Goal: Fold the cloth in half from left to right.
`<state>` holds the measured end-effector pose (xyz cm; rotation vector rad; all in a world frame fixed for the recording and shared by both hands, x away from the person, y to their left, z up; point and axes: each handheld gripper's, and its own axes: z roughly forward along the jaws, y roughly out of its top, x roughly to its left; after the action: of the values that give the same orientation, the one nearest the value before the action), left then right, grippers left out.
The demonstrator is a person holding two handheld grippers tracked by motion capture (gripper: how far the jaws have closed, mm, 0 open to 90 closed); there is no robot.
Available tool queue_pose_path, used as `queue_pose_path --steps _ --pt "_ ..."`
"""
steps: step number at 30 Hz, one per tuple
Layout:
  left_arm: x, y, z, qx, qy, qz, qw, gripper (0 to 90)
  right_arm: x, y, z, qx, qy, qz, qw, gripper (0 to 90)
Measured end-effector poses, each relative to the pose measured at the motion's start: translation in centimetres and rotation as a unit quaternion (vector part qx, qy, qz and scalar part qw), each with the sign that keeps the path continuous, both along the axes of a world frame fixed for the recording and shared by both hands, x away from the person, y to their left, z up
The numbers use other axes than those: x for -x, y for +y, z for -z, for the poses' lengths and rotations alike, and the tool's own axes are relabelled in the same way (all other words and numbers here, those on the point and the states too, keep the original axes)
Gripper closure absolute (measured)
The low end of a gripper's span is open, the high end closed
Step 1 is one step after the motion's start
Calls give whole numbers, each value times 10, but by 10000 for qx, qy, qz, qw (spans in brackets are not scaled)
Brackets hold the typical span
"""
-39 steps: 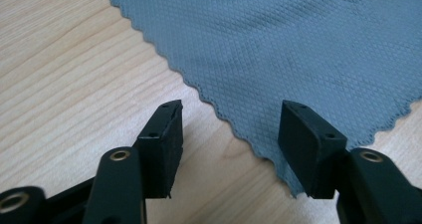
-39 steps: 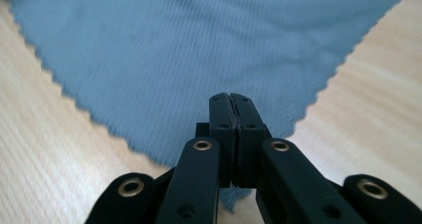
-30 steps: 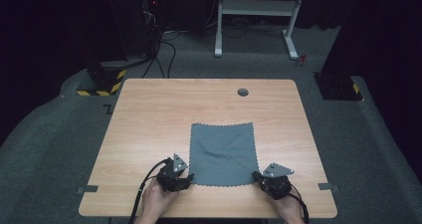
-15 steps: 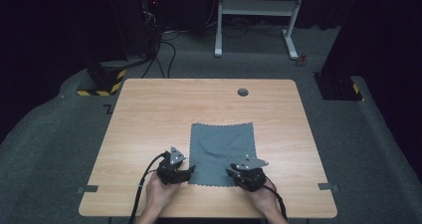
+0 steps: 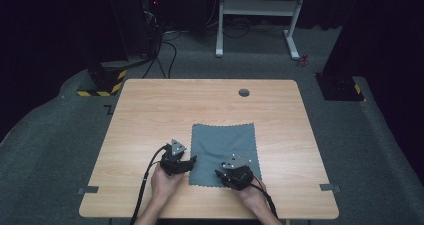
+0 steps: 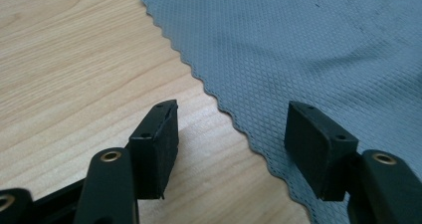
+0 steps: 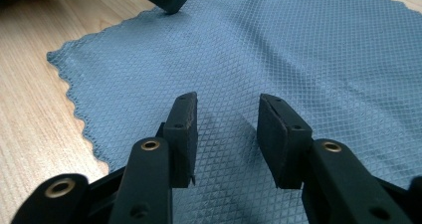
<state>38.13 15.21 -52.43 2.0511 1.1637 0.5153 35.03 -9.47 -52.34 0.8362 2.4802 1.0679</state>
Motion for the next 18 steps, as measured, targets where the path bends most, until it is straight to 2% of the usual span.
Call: queue_pose_path --steps 1,2,6,7,8,9,11,13,17,18 --pt "-2 0 -1 -41 38 20 10000 394 1 1 0 25 -23 15 10000 615" --pt "-6 1 -2 -1 42 59 10000 434 3 2 -1 31 -30 26 10000 624" --pt "-15 1 -3 -15 125 30 9999 428 4 4 -1 -37 76 0 10000 586" --pt "-22 3 -4 51 201 15 9998 424 4 6 -3 -69 150 -87 9998 594" --pt "-27 4 -5 95 264 8 9996 413 4 8 -3 -72 110 -159 9998 605" --pt "-27 4 -5 95 264 8 9996 402 4 9 -3 -67 103 -197 9997 613" --pt "-39 8 -6 162 325 -38 9993 413 4 12 -2 -79 134 -218 9996 628" --pt "-43 8 -6 178 372 -45 9991 408 5 15 -1 -86 184 -263 9994 639" --pt "-59 7 -11 180 317 -58 9993 413 7 23 -4 -95 153 -396 9991 665" --pt "-59 7 -11 180 317 -58 9993 418 7 23 -4 -95 153 -396 9991 665"
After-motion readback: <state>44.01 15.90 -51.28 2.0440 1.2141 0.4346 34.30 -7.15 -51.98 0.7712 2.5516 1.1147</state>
